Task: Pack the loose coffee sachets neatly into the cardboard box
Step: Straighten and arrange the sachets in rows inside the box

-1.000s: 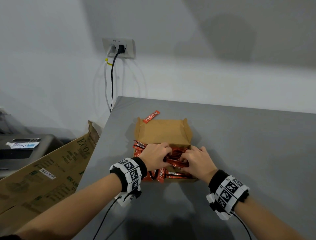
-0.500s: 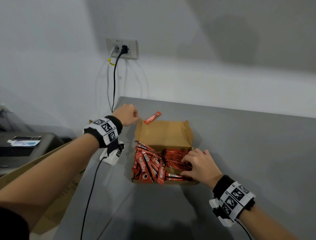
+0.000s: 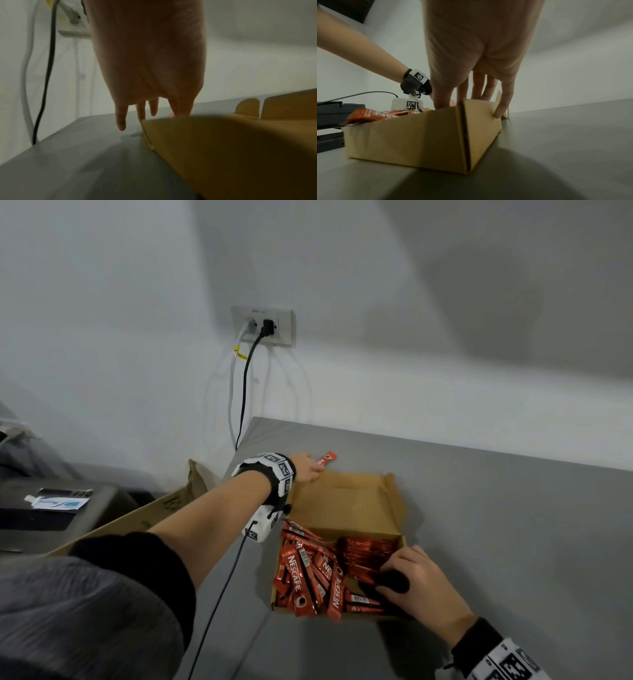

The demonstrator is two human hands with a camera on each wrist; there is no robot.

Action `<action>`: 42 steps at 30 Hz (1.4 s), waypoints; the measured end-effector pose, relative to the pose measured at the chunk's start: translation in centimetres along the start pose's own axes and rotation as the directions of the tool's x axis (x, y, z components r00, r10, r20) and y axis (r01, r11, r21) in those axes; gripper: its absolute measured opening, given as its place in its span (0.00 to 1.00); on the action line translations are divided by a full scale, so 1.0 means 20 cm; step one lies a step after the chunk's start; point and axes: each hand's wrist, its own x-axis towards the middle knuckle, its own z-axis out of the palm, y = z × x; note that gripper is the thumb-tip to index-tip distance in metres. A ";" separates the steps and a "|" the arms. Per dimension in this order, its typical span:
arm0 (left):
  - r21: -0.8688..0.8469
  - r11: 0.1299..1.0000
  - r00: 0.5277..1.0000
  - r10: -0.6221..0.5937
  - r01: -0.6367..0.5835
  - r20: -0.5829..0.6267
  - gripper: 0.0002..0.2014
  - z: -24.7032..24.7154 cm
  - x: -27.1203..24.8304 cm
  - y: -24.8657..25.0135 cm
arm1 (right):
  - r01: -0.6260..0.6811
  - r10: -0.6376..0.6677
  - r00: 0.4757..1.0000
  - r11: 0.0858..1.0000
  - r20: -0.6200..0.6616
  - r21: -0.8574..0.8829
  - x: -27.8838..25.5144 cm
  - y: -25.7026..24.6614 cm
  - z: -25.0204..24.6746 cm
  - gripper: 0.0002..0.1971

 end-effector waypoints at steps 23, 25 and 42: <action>-0.676 0.600 0.899 0.206 -0.427 -0.386 0.17 0.15 -0.64 0.38 | -0.045 0.150 0.923 0.956 -0.353 0.290 0.10 -0.12 -0.15 0.26; -0.603 0.648 0.872 0.221 -0.466 -0.437 0.12 0.23 -0.66 0.41 | -0.032 0.107 0.956 0.964 -0.275 0.266 0.09 -0.14 -0.14 0.24; -0.549 0.697 0.790 0.041 -0.461 -0.612 0.17 0.42 -0.80 0.42 | 0.153 -0.094 0.952 0.971 -0.292 0.185 -0.03 -0.14 -0.11 0.04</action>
